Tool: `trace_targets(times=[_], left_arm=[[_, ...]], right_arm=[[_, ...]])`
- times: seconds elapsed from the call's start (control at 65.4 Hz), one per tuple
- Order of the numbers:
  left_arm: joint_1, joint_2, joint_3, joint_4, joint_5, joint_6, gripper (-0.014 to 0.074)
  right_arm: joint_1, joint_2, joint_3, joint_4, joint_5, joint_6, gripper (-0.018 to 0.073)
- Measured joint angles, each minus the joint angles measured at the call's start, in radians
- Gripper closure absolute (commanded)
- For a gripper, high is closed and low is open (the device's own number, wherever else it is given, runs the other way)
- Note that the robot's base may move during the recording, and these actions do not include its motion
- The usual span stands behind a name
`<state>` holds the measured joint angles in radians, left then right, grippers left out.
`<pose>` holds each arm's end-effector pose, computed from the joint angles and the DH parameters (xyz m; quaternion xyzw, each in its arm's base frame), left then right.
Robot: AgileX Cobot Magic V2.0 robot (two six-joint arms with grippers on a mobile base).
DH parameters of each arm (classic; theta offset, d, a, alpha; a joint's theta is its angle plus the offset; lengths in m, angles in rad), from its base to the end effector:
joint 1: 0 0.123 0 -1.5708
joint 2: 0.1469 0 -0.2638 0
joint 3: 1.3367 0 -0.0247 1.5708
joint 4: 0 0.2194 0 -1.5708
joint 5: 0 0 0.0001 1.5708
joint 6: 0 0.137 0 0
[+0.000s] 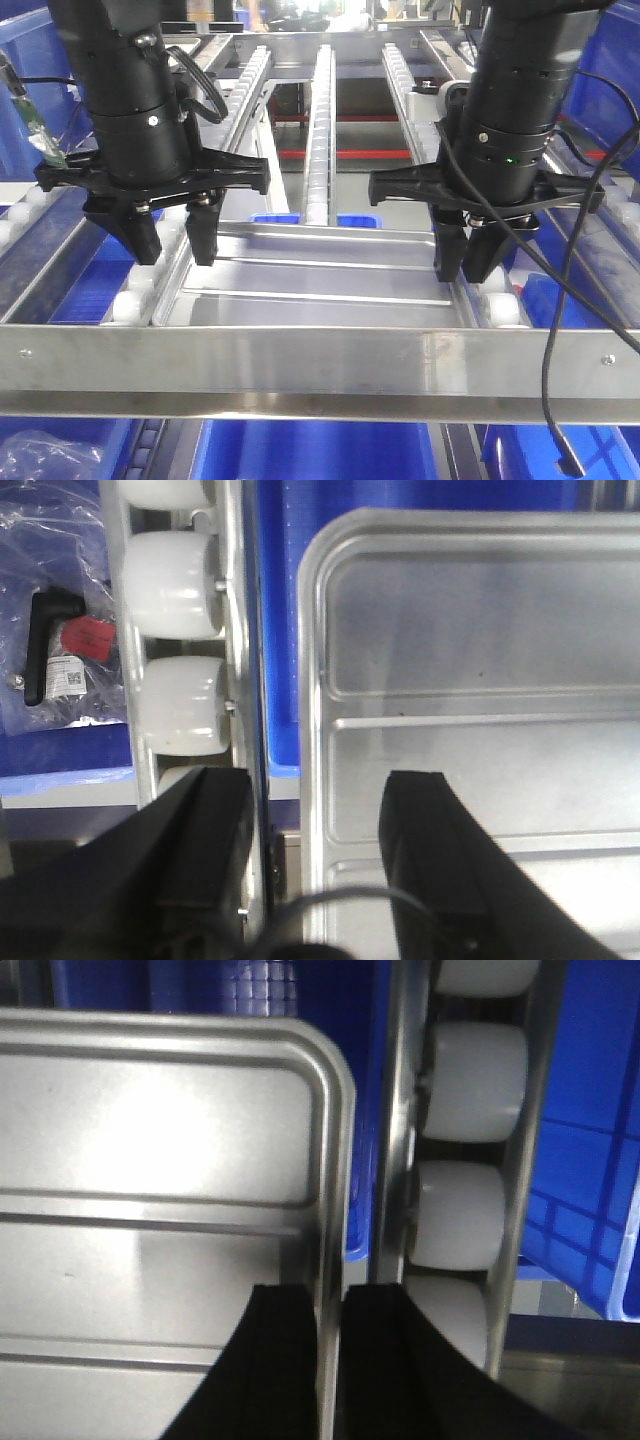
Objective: Grab silver tray and stack on right shelf
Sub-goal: 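Close both grippers on the tray's short edges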
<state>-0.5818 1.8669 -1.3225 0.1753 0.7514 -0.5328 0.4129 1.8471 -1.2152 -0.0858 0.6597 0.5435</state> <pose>0.3180 -0.1897 0.1598 0.0761 0.9783 -0.0352 0.1894 0.3307 0.1370 0.1433 0.0356 0.9821 0.0553 0.1763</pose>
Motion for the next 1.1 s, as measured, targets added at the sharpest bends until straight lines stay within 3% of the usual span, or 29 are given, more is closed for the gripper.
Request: trace_targets(times=[0.168, 0.918, 1.102], left_arm=[[0.000, 0.002, 0.000, 0.002, -0.006, 0.000, 0.0374], [0.000, 0.057, -0.005, 0.008, -0.001, 0.000, 0.0376], [0.000, 0.057, -0.005, 0.006, -0.003, 0.000, 0.0458]], right_arm=[[0.000, 0.000, 0.000, 0.000, -0.004, 0.002, 0.0156], [0.000, 0.024, -0.004, 0.006, -0.010, 0.004, 0.0185], [0.000, 0.024, -0.004, 0.010, -0.016, 0.004, 0.0246]])
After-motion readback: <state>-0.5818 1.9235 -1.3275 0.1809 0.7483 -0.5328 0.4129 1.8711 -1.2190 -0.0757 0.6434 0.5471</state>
